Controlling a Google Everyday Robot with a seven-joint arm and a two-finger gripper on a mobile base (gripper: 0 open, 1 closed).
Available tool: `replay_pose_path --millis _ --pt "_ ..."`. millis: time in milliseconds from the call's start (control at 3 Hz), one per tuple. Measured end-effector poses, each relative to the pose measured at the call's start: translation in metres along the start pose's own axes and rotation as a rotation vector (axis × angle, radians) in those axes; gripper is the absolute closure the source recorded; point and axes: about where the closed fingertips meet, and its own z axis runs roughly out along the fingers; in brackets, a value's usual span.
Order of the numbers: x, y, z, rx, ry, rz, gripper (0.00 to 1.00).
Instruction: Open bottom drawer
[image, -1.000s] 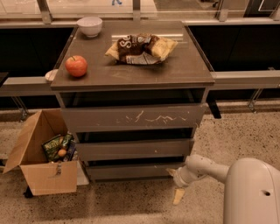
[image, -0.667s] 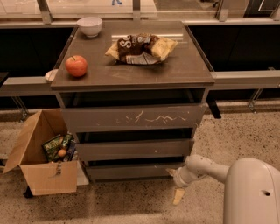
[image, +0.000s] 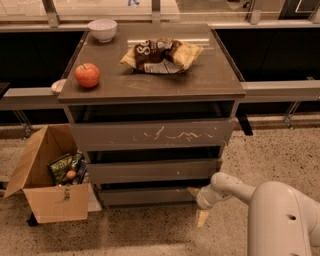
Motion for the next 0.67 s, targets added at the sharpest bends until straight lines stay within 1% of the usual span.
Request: replay_pose_path --millis 333,667 --pt "0.008 -0.026 0.012 0.019 0.008 -0.039 0.00" --pt "0.010 -0.047 0.019 0.050 0.028 -0.062 0.00"
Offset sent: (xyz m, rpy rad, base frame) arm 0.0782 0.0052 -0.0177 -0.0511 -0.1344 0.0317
